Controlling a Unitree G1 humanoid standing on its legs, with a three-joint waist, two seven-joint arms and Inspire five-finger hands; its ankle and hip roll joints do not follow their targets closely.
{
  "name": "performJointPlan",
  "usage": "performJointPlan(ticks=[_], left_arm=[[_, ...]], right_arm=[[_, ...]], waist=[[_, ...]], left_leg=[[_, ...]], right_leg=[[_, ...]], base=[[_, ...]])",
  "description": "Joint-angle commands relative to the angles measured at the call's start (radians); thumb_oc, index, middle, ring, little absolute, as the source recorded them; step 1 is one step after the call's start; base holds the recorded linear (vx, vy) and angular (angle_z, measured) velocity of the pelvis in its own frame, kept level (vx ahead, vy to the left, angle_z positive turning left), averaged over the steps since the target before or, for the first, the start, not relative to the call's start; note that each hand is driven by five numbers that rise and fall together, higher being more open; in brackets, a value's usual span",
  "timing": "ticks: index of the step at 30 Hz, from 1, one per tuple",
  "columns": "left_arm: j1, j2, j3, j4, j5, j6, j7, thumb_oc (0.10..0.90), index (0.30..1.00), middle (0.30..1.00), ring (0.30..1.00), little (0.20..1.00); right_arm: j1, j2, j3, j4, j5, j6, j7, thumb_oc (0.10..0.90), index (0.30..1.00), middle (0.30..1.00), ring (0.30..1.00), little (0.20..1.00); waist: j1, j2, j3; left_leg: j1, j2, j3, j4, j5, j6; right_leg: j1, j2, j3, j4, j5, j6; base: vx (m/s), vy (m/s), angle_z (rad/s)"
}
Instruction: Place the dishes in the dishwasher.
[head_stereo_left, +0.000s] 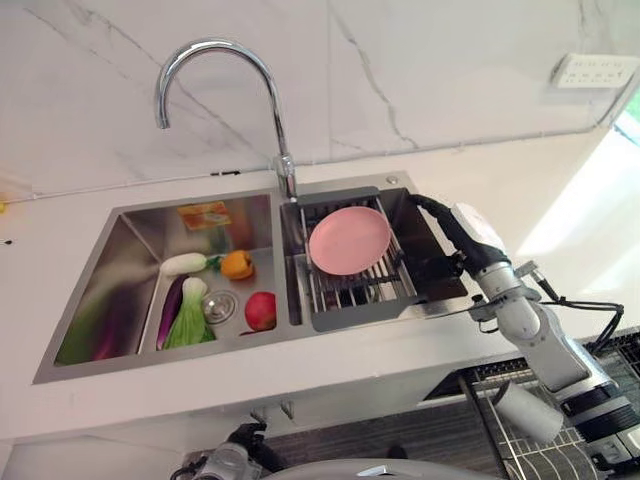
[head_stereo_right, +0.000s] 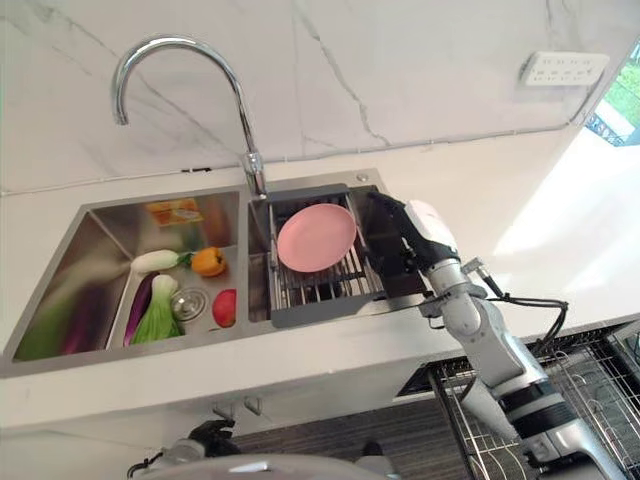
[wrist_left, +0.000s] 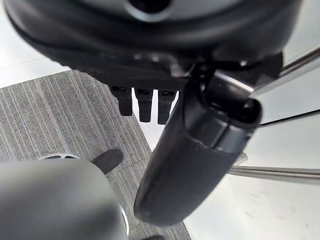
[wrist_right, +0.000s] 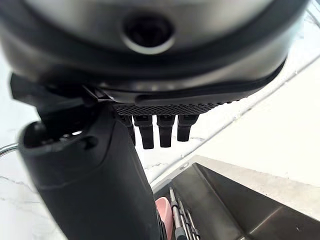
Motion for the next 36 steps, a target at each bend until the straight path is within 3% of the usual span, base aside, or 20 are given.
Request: performJointPlan(ticks=[1,8,26,36], left_arm=[[0.004,0.008,-0.018,0.097,0.026,-0.01,-0.009,0.8,0.9,0.9,0.9,0.9],[0.02,0.013,-0.012,0.104,0.013,-0.012,-0.013,0.8,0.9,0.9,0.9,0.9],[0.008,0.018,-0.017,0.118,-0.01,-0.01,0.008,0.8,0.9,0.9,0.9,0.9],[0.013,0.025,-0.035,0.094,-0.02,-0.019,0.013,0.8,0.9,0.9,0.9,0.9]], right_arm=[[-0.202,-0.05,0.011,-0.043,-0.055,-0.078,-0.023,0.8,0.9,0.9,0.9,0.9],[-0.276,-0.092,0.092,0.014,-0.109,-0.073,-0.006,0.8,0.9,0.9,0.9,0.9],[-0.399,-0.079,0.227,0.22,-0.222,-0.018,-0.034,0.8,0.9,0.9,0.9,0.9],[-0.458,-0.071,0.292,0.307,-0.316,-0.007,-0.063,0.8,0.9,0.9,0.9,0.9]], waist=[[0.04,-0.036,-0.009],[0.06,-0.042,-0.01],[0.084,-0.053,-0.009],[0.093,-0.045,-0.005]], left_leg=[[0.015,0.009,-0.042,0.011,-0.051,-0.023],[0.023,0.012,-0.05,0.011,-0.053,-0.027],[0.012,0.022,-0.07,0.011,-0.047,-0.038],[0.013,0.023,-0.077,0.011,-0.052,-0.038]], right_leg=[[0.034,-0.079,-0.024,0.029,-0.063,0.081],[0.049,-0.078,-0.042,0.021,-0.065,0.08],[0.058,-0.069,-0.068,0.016,-0.074,0.076],[0.061,-0.069,-0.073,0.016,-0.079,0.076]], base=[[0.0,0.0,0.0],[0.01,-0.015,0.07],[0.01,-0.013,0.04],[0.0,-0.003,0.01]])
